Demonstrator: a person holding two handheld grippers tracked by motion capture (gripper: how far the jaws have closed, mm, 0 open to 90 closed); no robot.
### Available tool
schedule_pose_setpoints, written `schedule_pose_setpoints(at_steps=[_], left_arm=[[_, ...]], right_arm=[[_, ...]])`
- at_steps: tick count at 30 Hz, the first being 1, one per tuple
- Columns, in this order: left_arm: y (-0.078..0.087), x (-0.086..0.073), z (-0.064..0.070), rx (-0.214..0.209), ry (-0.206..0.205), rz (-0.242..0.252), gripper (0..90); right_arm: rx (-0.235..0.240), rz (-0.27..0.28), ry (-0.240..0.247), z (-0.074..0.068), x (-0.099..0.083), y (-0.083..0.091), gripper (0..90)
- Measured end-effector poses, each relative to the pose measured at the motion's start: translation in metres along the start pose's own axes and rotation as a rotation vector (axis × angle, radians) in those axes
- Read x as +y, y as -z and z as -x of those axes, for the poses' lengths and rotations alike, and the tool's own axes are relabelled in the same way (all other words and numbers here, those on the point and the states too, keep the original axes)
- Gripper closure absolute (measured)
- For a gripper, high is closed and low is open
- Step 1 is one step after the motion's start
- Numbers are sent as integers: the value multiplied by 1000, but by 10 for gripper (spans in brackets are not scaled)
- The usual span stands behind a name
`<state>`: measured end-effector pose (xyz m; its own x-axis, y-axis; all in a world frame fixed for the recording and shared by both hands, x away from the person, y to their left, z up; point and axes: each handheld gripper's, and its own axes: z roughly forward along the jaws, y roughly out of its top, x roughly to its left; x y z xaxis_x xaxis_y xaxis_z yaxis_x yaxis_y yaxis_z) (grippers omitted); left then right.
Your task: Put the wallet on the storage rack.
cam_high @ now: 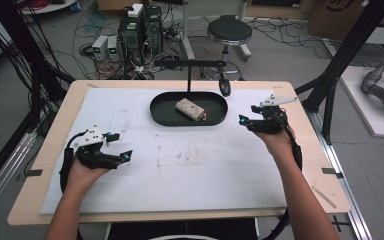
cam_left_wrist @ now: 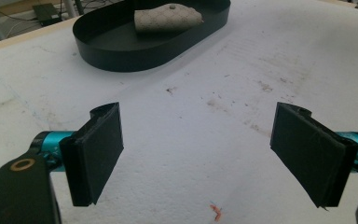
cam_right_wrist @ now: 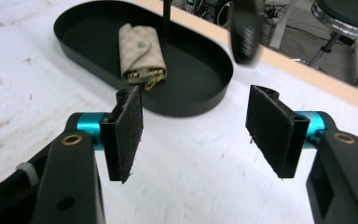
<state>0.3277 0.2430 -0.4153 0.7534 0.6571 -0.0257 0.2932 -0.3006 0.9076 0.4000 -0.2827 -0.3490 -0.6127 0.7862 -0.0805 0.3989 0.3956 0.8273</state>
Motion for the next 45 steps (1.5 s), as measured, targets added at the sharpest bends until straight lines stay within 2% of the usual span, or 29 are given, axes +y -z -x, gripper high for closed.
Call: schedule_pose_setpoints(at_steps=[13,25,30,34,45], left_arm=[[-3,1,1,-2,-4,-3,170],[-8,0,1,-4,3,-5,170],[-15,-1,3,-15,-4,-21,170],[-19,-3,5,-25,-5,-33,170],[-18,-4,5,-25,-5,-34,170]], right_arm=[[18,12,-87,-8,-63,12,332],[36,12,-129,-18,-98,13,218],[31,-10,-120,-19,-104,12,208],[23,-8,-124,-17,-104,11,202],[2,-11,-145,-11,-106,10,202]])
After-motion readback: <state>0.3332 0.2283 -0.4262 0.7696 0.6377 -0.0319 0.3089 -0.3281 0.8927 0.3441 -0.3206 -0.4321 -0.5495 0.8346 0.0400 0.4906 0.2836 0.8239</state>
